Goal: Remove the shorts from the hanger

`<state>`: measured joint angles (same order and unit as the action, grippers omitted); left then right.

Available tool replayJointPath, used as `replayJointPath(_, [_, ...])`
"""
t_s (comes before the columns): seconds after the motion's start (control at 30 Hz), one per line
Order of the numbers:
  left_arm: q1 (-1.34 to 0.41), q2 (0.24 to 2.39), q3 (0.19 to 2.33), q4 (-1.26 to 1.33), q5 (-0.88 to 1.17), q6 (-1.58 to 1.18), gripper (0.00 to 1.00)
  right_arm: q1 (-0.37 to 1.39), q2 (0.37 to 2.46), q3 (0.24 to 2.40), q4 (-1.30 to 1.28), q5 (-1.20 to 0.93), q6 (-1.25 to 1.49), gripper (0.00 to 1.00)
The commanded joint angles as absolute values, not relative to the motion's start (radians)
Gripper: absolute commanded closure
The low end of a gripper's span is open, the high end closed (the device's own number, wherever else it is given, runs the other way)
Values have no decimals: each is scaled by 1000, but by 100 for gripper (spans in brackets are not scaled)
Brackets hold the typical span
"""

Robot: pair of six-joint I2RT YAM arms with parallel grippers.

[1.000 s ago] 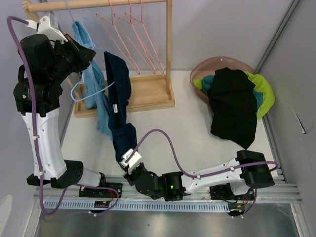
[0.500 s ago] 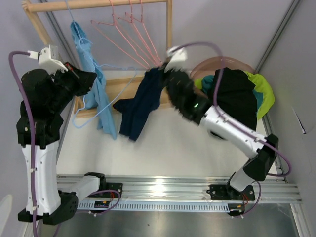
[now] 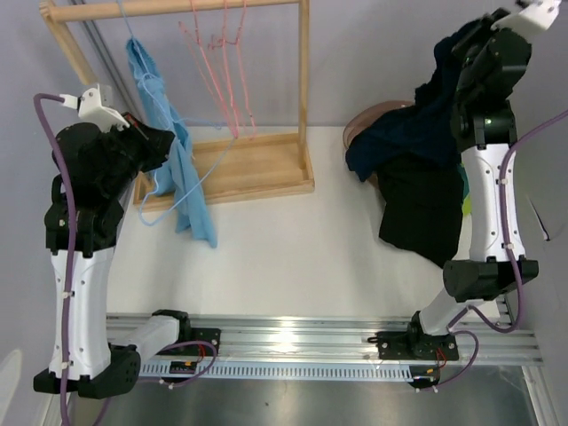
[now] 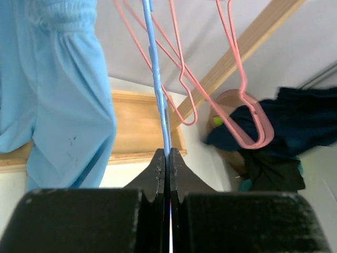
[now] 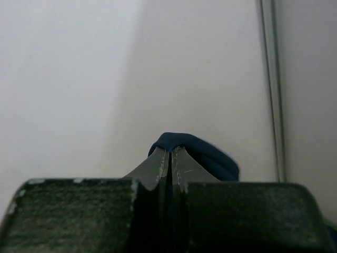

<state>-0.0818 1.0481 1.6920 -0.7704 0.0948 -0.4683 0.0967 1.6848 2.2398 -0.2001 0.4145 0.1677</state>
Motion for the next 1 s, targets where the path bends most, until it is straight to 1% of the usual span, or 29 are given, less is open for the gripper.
replayJointPath(0.0, [-77,1049,1666,-695,60,-451,100,66,1628,2029,-154,316,239,100])
replayJointPath(0.03, [-77,1058,1661,-684,52,-454,100,63,1603,1954,-82,318,242,100])
replayJointPath(0.07, [-77,1063,1661,-680,52,-454,100,57,1580,1889,-60,316,258,100])
replayJointPath(0.1, [-77,1069,1664,-677,52,-454,100,52,1545,1776,-45,301,265,100])
replayJointPath(0.2, [-77,1097,1678,-661,43,-453,100,46,1511,1587,-12,281,282,100])
replayJointPath(0.23, [-77,1106,1683,-658,38,-445,100,41,1508,1557,-27,237,290,95])
replayJointPath(0.27, [-77,1126,1701,-655,22,-439,100,38,1509,1531,-47,221,302,32])
replayJointPath(0.3, [-77,1138,1724,-657,11,-433,100,35,1508,1479,-64,203,325,3])
replayJointPath(0.33, [-77,1152,1735,-658,6,-419,100,34,1496,1445,-81,175,339,1])
replayJointPath(0.4, [-77,1201,1798,-661,-23,-404,100,40,1456,1350,-55,140,389,1])
replayJointPath(0.43, [-77,1219,1815,-667,-25,-390,100,44,1430,1238,-13,126,405,1])
replayJointPath(0.53, [-78,1295,1929,-702,-29,-376,100,70,1315,1047,79,111,448,0])
replayJointPath(0.7, [-80,1387,2115,-706,-67,-350,100,117,1186,911,65,91,472,1])
replayJointPath(0.73, [-80,1435,2141,-713,-72,-345,100,132,1168,894,64,89,476,0])
replayJointPath(0.77, [-80,1463,2225,-719,-74,-342,100,140,1132,864,60,87,476,1])
replayJointPath(0.83, [-80,1547,2281,-729,-64,-333,100,155,1097,839,48,87,482,1])
replayJointPath(0.87, [-81,1572,2352,-730,-60,-331,100,158,1080,813,46,84,483,1])
replayJointPath(0.97, [-86,1634,2399,-686,-40,-331,100,172,1023,767,40,71,494,1])
